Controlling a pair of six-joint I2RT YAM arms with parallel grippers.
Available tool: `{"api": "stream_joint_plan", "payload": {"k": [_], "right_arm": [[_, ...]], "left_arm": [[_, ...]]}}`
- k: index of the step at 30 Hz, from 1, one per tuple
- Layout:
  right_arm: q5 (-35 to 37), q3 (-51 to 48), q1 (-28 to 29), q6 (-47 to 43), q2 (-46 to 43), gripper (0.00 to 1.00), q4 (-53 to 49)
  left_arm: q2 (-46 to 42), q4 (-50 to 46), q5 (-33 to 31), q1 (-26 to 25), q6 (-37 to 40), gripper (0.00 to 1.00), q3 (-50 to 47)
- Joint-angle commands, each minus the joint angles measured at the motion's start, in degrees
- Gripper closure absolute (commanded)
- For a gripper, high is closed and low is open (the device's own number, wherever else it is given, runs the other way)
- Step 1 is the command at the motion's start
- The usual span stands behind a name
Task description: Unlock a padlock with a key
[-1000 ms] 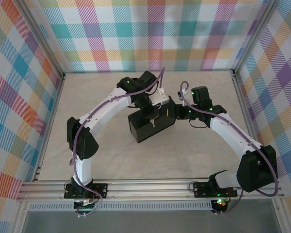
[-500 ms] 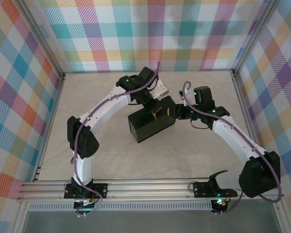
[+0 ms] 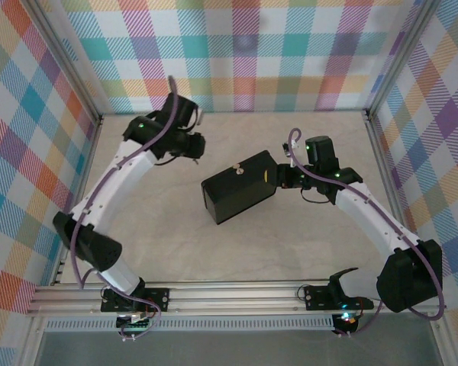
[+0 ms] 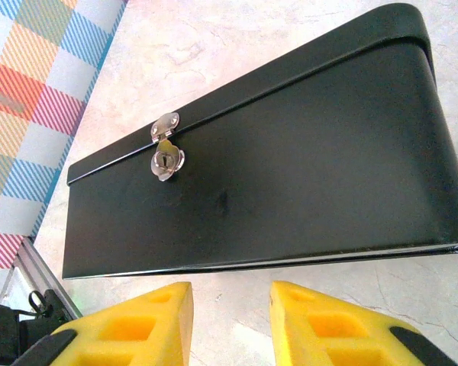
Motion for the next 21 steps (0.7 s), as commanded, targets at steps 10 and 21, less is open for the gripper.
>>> {"api": "stream_joint_plan", "payload": {"k": [10, 21], "right_arm": [[-0.68, -3.99, -0.3, -0.8, -3.76, 0.68, -1.12], [-0.89, -5.31, -0.3, -0.46, -5.25, 0.67, -1.13]], "left_arm": [[-3.49, 1.53, -9.43, 4.53, -12.64, 0.72, -26.79], [1.09, 11.65, -4.7, 4.52, -17.44, 0.71, -39.93]]}}
